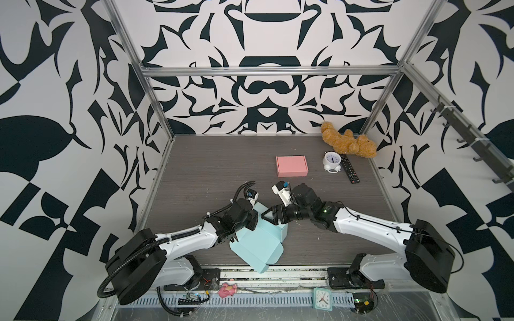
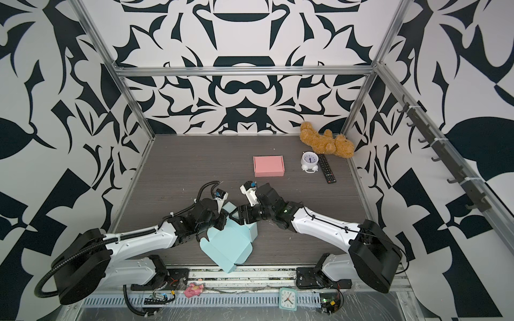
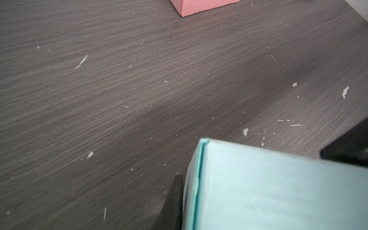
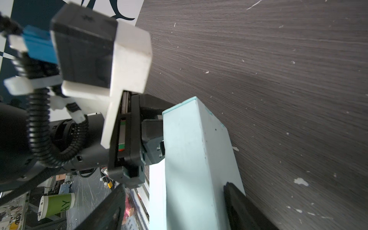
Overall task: Assemble paper box
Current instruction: Turn over the paper box at the center of the table.
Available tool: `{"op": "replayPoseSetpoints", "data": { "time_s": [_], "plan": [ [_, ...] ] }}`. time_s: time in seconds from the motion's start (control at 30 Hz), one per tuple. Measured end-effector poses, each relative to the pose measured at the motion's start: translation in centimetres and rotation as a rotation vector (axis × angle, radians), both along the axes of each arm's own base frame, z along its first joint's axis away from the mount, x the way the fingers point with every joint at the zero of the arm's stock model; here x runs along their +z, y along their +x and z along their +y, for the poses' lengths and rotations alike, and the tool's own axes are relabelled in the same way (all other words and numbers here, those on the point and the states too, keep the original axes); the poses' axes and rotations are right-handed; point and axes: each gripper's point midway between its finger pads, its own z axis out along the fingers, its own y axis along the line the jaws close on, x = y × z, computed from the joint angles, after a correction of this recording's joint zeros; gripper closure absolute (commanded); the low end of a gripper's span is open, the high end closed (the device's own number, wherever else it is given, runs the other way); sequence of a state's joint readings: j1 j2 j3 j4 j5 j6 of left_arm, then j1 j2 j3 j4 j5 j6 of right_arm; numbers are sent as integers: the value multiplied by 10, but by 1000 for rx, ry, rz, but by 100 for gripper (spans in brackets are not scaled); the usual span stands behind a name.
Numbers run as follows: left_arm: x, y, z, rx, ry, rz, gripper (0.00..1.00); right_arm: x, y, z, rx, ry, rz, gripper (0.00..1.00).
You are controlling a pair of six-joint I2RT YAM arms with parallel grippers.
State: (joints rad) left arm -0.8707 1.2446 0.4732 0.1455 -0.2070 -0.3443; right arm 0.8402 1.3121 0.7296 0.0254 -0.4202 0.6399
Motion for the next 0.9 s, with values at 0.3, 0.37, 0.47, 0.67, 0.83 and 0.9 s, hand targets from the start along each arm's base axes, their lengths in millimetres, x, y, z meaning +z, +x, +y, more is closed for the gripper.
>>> {"op": "replayPoseSetpoints", "data": {
  "time_s": [0.3,0.37,0.47,0.67,0.83,0.9],
  "plan": [
    [-9,3,2,16,26,11,76,-18,-3,-16,-9,-114,-14,21],
    [-14,3,1,17,39,22,76,-20,-2,-17,-10,-127,-19,21],
    [-15,4,0,17,42,25,75,-23,0,-20,-17,-156,-31,21],
    [-14,4,0,19,39,24,71,-16,10,-24,-29,-209,-90,22],
    [-14,4,0,29,30,32,68,-10,12,-16,-9,-243,-136,20],
    [-13,3,1,37,26,38,68,-12,11,-13,3,-264,-147,19]
  ]
}}
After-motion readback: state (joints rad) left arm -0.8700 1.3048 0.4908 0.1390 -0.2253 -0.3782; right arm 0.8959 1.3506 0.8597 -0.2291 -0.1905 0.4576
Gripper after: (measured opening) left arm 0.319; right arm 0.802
